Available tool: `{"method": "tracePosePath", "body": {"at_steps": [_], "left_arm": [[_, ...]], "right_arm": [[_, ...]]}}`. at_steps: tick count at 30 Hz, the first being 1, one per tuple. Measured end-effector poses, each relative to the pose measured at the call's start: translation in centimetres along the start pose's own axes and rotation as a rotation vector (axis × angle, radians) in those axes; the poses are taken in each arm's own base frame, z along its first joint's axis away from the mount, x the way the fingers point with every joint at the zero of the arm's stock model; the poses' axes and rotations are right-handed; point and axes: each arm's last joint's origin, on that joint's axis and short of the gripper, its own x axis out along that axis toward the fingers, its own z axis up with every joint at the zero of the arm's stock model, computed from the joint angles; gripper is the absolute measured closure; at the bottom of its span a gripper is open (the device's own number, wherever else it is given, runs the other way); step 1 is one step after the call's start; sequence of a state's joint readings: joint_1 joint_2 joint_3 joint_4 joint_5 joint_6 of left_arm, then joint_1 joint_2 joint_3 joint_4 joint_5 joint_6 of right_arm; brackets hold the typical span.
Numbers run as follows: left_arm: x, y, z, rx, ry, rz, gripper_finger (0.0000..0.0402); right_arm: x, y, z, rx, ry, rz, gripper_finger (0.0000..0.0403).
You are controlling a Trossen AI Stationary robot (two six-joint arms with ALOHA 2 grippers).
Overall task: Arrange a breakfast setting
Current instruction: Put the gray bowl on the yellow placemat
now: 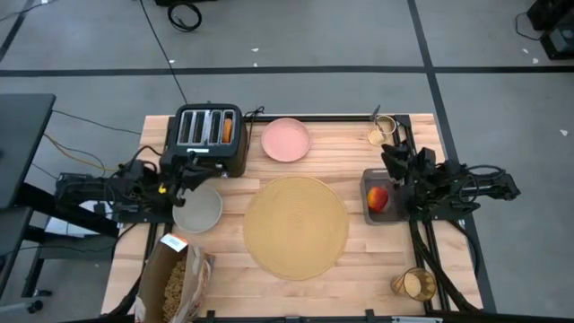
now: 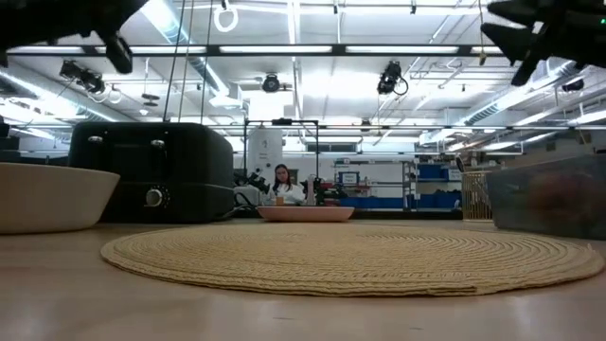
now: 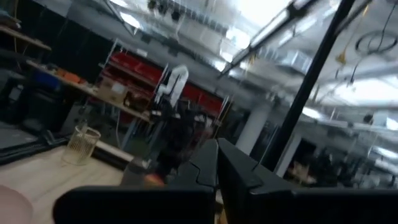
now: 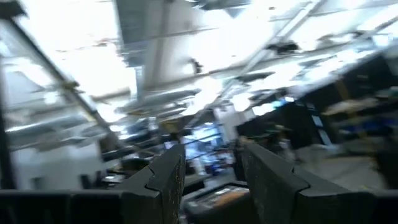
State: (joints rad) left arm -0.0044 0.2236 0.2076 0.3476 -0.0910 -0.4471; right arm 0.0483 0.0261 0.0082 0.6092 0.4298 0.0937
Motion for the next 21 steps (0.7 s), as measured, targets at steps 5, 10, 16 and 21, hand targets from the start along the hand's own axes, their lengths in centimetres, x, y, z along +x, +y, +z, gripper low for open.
{"method": "tracePosePath", "body": {"at_steps": [5,10,16,21], "left_arm": [[2.9,-1.2,1.7,0.078,0.069,0.015,0.0391],[6.5,-2.5,3.6,0.137,0.149,0.032,0.0390],[10.4,-4.1,6.1,0.131,0.172,0.040,0.0389],[11.8,-4.9,7.7,0.116,0.135,0.028,0.0388]], "right_arm": [[0.2,-0.1,-0.3,0.024,0.018,-0.051,0.0235],[1.2,0.4,-0.3,0.084,0.075,-0.057,0.0235],[2.6,1.5,1.0,0.107,0.052,0.044,0.0235],[2.6,1.9,2.4,0.241,-0.063,0.172,0.0235]]}}
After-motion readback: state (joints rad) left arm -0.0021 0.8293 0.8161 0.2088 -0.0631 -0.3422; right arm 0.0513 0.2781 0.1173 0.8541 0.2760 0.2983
